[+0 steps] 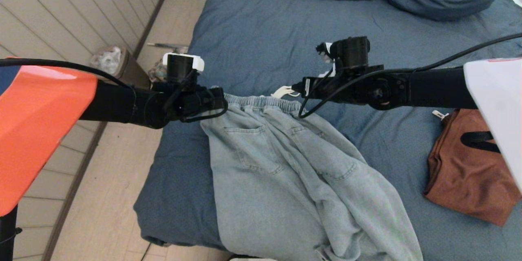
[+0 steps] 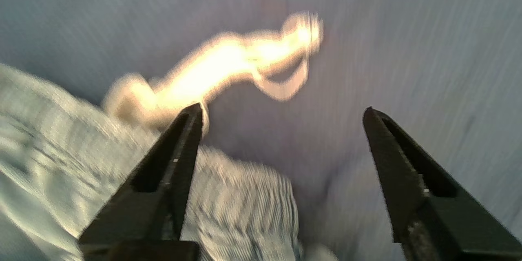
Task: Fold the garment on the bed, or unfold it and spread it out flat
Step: Unford the blue shorts
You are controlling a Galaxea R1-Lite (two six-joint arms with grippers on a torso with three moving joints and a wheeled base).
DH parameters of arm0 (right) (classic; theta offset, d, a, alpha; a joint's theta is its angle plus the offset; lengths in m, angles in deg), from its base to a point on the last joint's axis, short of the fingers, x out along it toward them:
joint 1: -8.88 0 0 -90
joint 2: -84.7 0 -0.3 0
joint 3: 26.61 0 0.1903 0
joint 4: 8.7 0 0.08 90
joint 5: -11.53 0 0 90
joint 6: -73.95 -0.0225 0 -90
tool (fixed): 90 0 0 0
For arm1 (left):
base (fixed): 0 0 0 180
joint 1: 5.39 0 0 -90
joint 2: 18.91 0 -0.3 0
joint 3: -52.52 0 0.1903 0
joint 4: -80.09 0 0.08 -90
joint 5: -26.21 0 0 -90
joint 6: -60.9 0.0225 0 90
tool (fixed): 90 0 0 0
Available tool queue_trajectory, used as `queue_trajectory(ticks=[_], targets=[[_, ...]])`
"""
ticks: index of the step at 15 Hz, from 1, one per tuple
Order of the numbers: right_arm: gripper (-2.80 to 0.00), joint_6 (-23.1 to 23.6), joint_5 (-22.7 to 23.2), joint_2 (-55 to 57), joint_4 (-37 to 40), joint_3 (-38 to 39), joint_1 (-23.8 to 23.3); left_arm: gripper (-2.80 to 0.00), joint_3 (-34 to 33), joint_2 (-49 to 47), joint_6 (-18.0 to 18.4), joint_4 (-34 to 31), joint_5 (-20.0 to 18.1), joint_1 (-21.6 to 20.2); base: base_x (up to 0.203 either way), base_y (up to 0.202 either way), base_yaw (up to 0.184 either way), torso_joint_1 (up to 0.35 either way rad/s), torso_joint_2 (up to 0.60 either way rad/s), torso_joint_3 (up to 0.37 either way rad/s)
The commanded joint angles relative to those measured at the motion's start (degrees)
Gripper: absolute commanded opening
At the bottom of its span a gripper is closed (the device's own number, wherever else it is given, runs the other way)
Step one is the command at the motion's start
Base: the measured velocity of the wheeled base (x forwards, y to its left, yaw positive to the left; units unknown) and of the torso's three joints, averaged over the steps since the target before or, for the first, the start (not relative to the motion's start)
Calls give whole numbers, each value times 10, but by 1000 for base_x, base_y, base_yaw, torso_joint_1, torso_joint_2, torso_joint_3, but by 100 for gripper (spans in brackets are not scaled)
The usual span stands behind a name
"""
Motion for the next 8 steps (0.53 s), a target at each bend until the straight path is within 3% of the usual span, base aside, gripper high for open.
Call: queue_trajectory(ticks=[1,8], targets=[[0,-5,1,-4,1,48,1,-280,-5,-10,-1,2,0,2,0,0,0,0,0,0],[0,-19,0,23,-1,88,2,-280,-6,-27,-2,2,0,6,0,0,0,0,0,0]])
